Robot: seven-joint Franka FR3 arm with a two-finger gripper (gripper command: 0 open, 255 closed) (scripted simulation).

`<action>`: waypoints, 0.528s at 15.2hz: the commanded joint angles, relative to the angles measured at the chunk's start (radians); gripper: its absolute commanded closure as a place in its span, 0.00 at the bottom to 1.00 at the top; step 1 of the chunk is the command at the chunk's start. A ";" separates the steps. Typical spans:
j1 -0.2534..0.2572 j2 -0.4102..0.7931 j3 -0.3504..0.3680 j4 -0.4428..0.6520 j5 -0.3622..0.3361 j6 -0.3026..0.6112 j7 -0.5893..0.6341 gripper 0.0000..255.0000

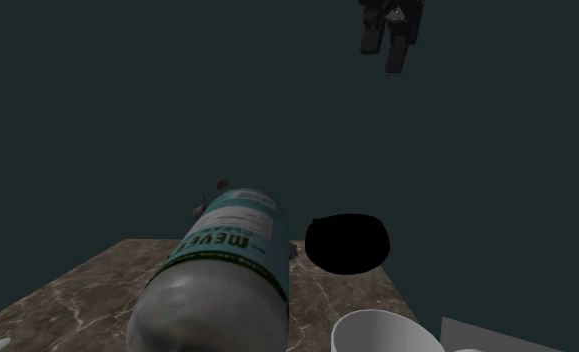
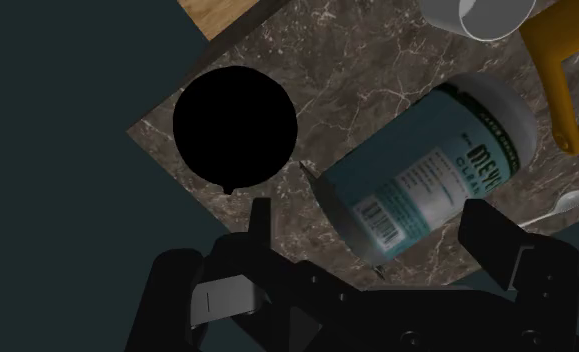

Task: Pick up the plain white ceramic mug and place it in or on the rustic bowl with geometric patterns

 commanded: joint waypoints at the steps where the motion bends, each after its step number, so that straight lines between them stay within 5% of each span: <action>1: 0.000 0.000 0.000 0.000 0.000 0.000 0.000 0.00; 8: 0.048 -0.039 0.115 -0.177 0.052 0.107 0.102 0.00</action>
